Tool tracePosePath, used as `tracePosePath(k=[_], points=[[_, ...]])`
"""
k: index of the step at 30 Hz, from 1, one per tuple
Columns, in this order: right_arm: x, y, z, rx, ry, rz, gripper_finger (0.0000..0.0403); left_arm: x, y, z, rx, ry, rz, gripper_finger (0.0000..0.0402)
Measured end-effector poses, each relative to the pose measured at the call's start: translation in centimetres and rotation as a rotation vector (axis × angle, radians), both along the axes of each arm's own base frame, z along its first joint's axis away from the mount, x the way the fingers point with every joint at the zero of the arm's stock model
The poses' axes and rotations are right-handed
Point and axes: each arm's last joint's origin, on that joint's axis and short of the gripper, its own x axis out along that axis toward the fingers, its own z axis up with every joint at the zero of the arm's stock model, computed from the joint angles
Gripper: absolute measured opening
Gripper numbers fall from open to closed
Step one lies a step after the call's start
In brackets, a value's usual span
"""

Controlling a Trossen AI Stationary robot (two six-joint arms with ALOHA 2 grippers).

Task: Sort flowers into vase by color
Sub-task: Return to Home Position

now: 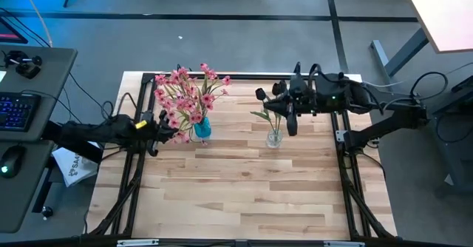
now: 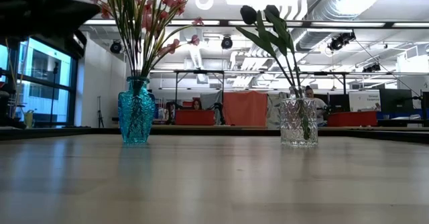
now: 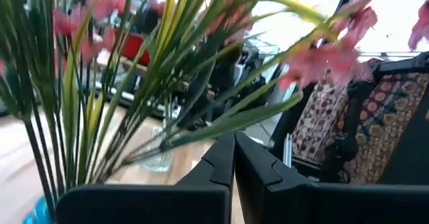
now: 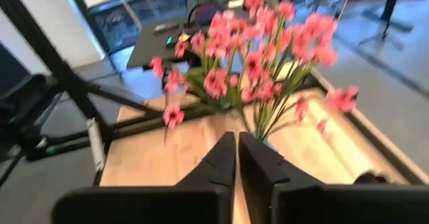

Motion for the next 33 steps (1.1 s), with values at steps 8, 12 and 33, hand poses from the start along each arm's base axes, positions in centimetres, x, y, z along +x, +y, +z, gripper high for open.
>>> tracePosePath(k=[8, 12, 33], points=[[-0.9, 0.4, -2.4, 0.102, 0.170, 0.057, 0.0003, 0.3, 0.0, -0.9, -0.028, -0.027, -0.011, 0.0000], [-2.8, 0.8, -4.6, 0.165, 0.208, 0.057, 0.0002, 0.3, 0.0, -1.1, -0.027, -0.008, -0.011, 0.0000], [-14.5, 0.3, -11.9, 0.392, -0.118, 0.012, 0.0000, 0.4, 0.3, -2.2, -0.155, 0.099, 0.089, 0.0000]])
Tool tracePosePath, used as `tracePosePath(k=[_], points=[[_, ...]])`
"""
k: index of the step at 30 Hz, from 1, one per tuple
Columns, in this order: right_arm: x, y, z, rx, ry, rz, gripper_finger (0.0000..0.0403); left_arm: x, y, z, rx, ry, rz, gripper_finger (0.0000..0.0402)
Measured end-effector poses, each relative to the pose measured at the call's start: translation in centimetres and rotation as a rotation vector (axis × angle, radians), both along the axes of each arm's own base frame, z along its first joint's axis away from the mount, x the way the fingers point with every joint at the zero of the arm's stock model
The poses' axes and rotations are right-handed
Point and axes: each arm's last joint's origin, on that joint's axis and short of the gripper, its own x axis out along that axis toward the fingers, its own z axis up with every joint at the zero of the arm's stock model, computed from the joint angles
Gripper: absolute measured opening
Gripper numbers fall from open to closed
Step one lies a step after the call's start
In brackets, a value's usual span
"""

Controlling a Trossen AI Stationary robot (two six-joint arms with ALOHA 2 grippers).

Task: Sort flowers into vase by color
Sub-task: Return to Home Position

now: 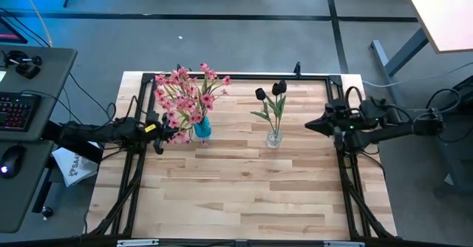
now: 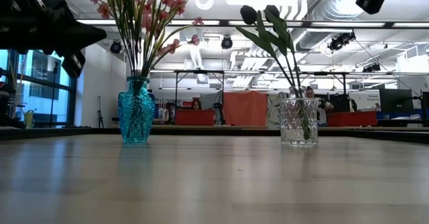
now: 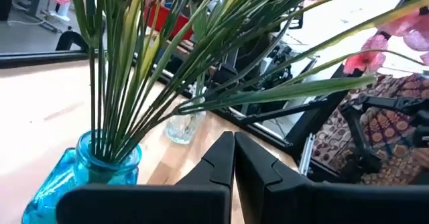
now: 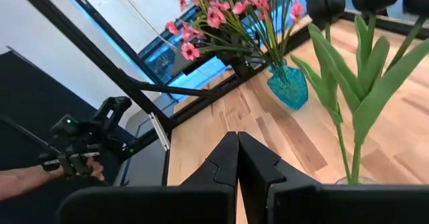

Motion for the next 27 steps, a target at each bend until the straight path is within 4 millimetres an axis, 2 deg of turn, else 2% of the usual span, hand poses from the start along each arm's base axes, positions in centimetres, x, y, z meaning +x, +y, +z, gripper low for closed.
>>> tracePosePath(k=[5, 9, 12, 19, 27], points=[[-0.9, -0.1, 0.0, -0.087, -0.017, 0.018, 0.0000, 0.0, 0.0, 0.0, 0.006, -0.002, 0.001, 0.0001], [-0.7, -0.1, -0.2, -0.162, -0.030, 0.028, 0.0000, 0.0, 0.0, 0.0, -0.002, -0.003, 0.000, 0.0001], [-0.2, -0.1, -1.8, -0.166, -0.025, 0.045, 0.0000, 0.0, 0.0, 0.0, -0.002, -0.002, 0.000, 0.0001], [0.6, 0.2, -7.4, -0.076, -0.116, 0.129, 0.0000, 0.0, 0.0, 0.0, -0.002, -0.002, 0.000, 0.0001], [-0.9, 0.0, -9.8, -0.101, -0.213, 0.127, 0.0000, 0.0, 0.0, 0.0, -0.002, -0.002, 0.000, 0.0001]])
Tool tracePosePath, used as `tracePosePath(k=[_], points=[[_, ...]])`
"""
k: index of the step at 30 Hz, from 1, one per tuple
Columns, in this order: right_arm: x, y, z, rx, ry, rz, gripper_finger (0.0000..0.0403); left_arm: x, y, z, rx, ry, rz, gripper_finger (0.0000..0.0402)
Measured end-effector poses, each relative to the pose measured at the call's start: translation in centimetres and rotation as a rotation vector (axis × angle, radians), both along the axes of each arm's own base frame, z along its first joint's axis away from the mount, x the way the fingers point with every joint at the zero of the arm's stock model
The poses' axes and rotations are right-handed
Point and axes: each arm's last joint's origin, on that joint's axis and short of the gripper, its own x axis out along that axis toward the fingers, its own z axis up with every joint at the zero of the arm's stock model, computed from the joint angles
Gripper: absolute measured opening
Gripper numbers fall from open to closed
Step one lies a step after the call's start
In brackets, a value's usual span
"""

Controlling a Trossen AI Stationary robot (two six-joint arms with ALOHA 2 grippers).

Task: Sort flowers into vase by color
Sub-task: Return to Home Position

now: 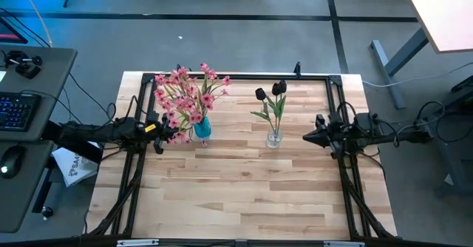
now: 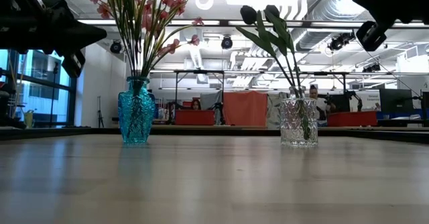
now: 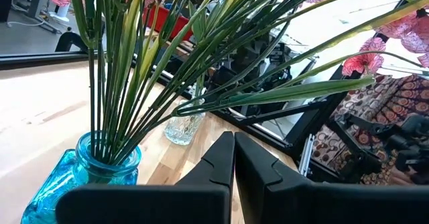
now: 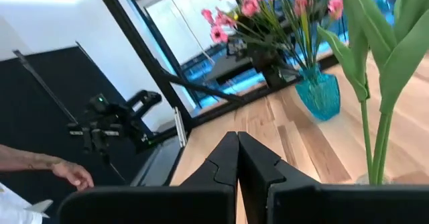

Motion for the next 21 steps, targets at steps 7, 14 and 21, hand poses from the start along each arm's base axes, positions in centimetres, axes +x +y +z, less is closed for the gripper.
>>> tracePosePath(k=[7, 14, 21], points=[[-0.3, 0.0, -2.3, -0.003, -0.137, -0.001, 0.0000, 0.0, 0.0, 0.0, 0.000, 0.000, 0.000, 0.0001], [0.2, 0.0, -4.1, -0.091, -0.200, -0.024, 0.0000, 0.0, 0.0, 0.0, -0.001, 0.000, 0.000, 0.0001], [0.2, -0.6, -4.1, -0.259, -0.217, -0.131, 0.0000, 0.0, 0.0, 0.0, 0.000, 0.000, -0.001, 0.0001]])
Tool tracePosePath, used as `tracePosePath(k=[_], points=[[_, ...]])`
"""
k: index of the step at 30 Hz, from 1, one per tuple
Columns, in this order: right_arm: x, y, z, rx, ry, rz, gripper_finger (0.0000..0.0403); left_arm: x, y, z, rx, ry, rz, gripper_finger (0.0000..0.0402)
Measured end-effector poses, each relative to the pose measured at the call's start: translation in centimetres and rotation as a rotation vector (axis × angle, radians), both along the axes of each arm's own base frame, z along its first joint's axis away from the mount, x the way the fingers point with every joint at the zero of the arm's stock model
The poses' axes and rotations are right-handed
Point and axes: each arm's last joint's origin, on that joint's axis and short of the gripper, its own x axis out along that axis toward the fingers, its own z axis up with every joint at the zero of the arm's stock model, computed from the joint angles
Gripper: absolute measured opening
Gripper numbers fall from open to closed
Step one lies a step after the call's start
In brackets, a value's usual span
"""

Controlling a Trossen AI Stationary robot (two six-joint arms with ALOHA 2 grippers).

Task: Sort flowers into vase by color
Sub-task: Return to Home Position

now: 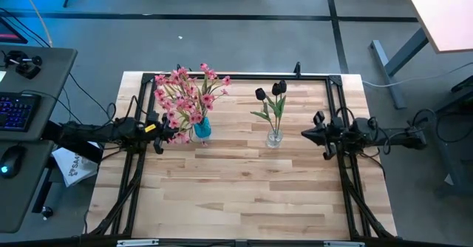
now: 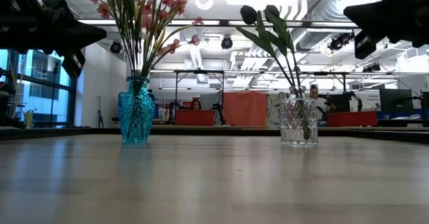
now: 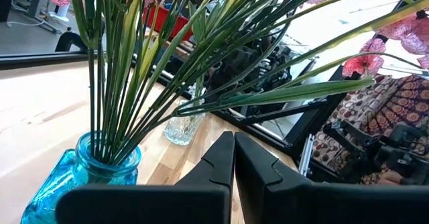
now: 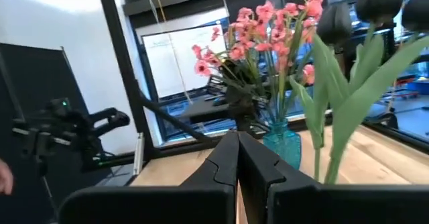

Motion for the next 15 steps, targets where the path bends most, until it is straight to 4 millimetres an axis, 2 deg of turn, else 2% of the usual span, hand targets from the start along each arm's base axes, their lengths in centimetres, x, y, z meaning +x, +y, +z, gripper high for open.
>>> tracePosePath(k=[7, 10, 15], points=[[0.1, 0.2, -0.9, 0.004, 0.091, 0.111, 0.0000, 0.0, 0.0, 0.0, 0.000, 0.000, 0.000, 0.0001], [0.2, 0.2, -1.6, 0.066, 0.179, 0.129, 0.0000, 0.0, 0.0, 0.0, 0.000, 0.000, 0.000, 0.0001], [0.3, 0.3, -1.8, 0.067, 0.202, 0.131, 0.0000, 0.0, 0.0, 0.0, 0.000, 0.000, 0.000, 0.0001]])
